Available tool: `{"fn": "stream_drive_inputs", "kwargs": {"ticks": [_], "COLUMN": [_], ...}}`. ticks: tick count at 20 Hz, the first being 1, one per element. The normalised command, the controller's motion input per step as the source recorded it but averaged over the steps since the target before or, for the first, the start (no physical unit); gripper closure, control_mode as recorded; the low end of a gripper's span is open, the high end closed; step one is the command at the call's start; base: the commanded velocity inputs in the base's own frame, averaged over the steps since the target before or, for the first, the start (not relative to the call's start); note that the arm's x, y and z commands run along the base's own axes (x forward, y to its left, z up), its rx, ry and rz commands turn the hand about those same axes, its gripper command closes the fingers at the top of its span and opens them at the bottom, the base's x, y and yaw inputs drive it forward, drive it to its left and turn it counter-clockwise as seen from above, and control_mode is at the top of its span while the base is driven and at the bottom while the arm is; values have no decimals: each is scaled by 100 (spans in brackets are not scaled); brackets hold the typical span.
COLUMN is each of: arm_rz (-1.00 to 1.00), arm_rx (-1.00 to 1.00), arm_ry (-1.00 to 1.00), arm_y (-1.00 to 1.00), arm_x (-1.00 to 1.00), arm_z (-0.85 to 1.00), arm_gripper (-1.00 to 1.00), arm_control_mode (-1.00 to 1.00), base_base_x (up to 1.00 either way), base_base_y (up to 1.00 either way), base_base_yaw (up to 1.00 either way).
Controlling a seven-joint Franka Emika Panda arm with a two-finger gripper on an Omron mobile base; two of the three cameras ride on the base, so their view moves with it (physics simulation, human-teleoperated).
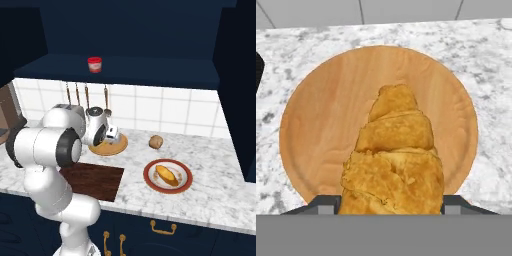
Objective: From the different types of pastries on the counter, select a croissant and place it on the cutting board. Then retrieve a jar of jam from the cabinet and place it alongside the croissant on the cutting board.
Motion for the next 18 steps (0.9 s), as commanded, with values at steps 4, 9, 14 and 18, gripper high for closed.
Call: {"fn": "stream_drive_inputs", "kwargs": {"ticks": [4,9,14,18], "arm_rz": [0,1,0,0], "arm_rx": [-3,-1,0,-2], "arm_ry": [2,12,15,5], "arm_y": [-17,-4,-1,-15], "arm_x": [-100,-100,-100,-100], "arm_z": [45,34,12,0], "arm_gripper": [100,100,100,100], "arm_control_mode": [-100,-100,-100,-100], "base_base_x": [0,0,0,0], "base_base_y": [0,0,0,0], "base_base_yaw": [0,0,0,0]}}
